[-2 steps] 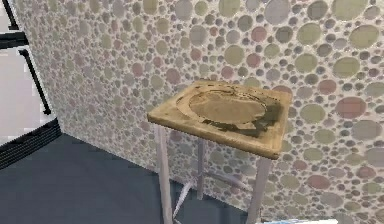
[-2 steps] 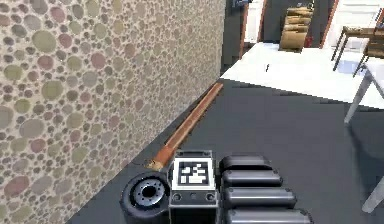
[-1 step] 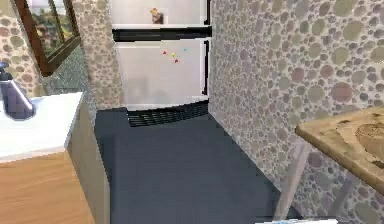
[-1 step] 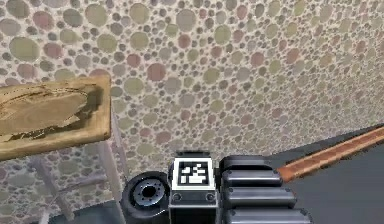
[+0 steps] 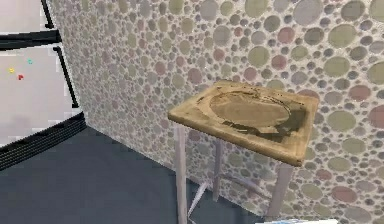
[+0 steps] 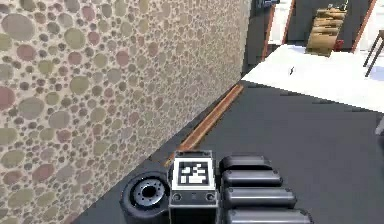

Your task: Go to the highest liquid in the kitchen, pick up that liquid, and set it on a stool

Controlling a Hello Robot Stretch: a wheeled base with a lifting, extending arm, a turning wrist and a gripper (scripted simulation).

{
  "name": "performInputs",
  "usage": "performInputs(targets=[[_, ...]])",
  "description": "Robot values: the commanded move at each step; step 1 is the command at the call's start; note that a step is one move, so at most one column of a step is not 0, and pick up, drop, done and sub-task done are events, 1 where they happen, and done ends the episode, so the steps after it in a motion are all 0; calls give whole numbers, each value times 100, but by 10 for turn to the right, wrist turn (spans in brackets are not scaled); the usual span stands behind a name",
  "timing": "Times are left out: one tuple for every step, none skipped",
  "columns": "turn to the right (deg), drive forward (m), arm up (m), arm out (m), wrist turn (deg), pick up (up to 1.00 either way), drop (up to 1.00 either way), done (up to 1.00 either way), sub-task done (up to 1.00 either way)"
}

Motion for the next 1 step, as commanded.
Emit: performInputs(targets=[[450,0,0,0,0,0,0,0,0]])
